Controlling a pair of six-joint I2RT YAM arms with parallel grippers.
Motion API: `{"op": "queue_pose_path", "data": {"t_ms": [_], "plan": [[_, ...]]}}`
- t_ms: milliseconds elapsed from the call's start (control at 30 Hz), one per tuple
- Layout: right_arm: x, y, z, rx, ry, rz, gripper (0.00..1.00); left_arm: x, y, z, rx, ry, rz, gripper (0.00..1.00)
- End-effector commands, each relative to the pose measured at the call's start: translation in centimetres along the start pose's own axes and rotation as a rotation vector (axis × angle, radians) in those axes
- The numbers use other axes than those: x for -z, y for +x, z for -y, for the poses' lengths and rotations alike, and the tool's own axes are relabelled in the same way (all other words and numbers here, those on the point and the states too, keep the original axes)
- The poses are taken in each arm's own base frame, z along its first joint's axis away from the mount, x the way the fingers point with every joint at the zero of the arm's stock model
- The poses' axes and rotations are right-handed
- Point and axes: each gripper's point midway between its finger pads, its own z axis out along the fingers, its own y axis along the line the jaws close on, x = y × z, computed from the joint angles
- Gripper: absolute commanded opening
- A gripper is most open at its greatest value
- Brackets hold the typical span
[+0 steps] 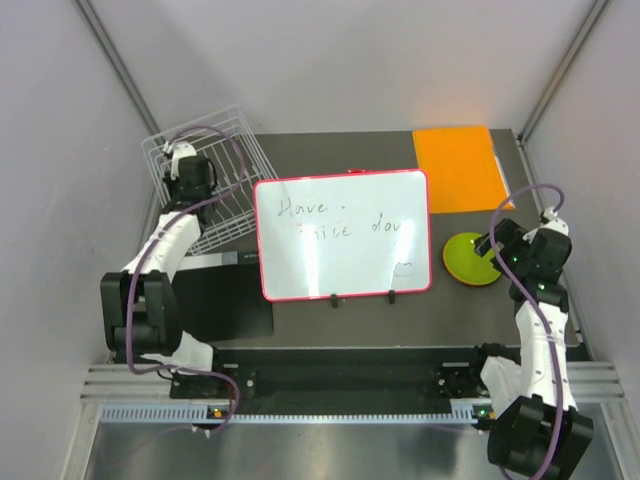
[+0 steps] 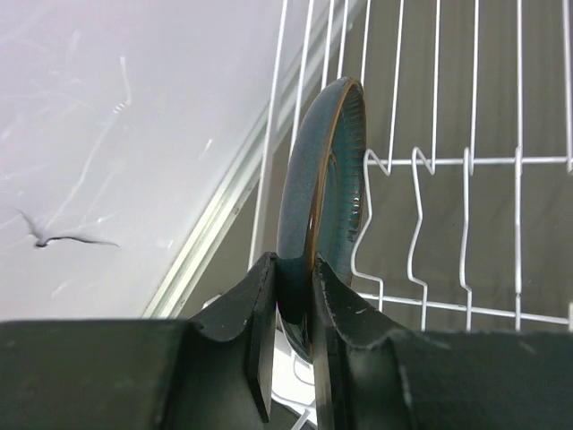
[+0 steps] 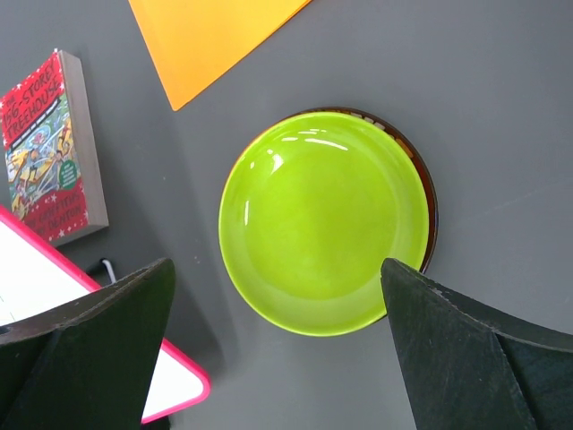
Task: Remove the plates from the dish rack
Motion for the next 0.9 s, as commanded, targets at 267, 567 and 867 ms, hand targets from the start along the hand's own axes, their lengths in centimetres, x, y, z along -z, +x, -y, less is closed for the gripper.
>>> {"op": "queue_pose_path", "data": {"t_ms": [267,567,867], "plan": [[3.1,-3.4,-2.2,0.035,-0.049,0.092,0.97,9.1,-11.9,-1.0,0.193,0.142,0.273,0.0],[5.1,-3.6,-3.5,0.032,-0.096,0.106,0.97,17.2,-13.1,0.1,0.321,0.503,0.296,0.0],[7.0,-3.2,-6.9,0.035,-0.278,0.087,0.98,26.2,-13.4,4.6,0.379,1.024,0.248,0.0]]}}
